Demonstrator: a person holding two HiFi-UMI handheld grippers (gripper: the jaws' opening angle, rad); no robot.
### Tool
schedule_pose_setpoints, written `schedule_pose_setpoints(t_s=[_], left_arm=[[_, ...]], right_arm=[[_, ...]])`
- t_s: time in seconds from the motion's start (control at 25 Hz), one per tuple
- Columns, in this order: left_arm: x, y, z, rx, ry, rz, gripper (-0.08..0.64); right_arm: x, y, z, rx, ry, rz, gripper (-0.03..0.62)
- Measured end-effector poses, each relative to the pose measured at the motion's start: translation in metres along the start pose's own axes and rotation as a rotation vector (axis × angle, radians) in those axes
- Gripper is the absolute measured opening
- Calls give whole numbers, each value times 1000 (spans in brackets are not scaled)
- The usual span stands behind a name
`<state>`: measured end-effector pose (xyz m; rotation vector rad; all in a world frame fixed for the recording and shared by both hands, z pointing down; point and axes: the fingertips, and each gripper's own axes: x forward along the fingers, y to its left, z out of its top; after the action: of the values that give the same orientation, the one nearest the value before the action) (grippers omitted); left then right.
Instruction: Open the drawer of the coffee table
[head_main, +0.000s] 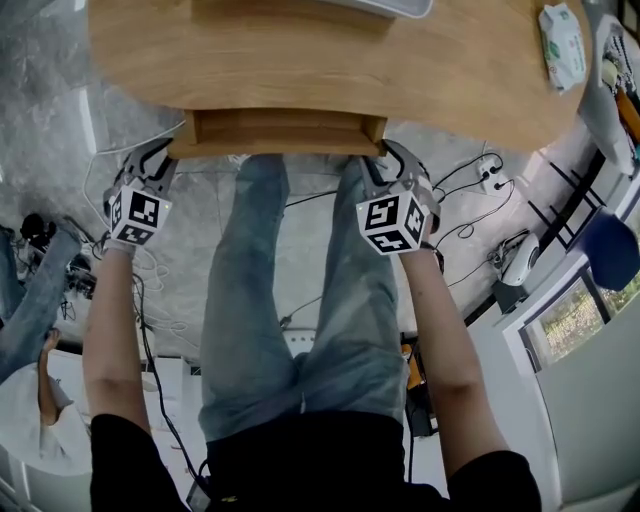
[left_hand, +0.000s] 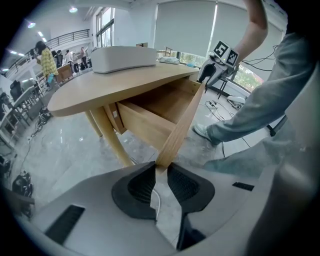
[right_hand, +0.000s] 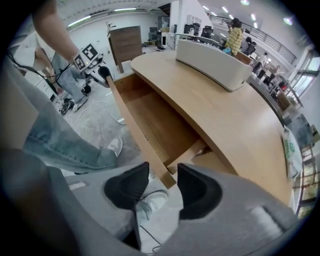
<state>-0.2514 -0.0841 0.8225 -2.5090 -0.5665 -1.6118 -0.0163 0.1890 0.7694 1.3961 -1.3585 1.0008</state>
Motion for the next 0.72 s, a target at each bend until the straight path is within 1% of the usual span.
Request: schedule_pose_setpoints(t_s=[0.2, 0.36, 0.44, 0.48, 0.6, 0.72], left_arm=[[-1, 0, 0, -7, 1, 8, 84], [1, -1, 2, -25, -6, 18, 86], [1, -1, 2, -41, -11, 24, 86], [1, 0, 2, -50, -14, 28, 86], [1, 0, -1, -77, -19, 46, 86], [1, 0, -2, -97, -21, 62, 86]], right_arm=[[-2, 11, 15, -213, 13, 3, 176], [9, 27, 27, -381, 50, 58, 164], [15, 34, 28, -451, 88, 82, 106], [17, 37, 28, -485, 104, 83, 89], [19, 42, 28, -564, 130, 68, 75], [19, 44, 28, -591, 142, 71, 71]])
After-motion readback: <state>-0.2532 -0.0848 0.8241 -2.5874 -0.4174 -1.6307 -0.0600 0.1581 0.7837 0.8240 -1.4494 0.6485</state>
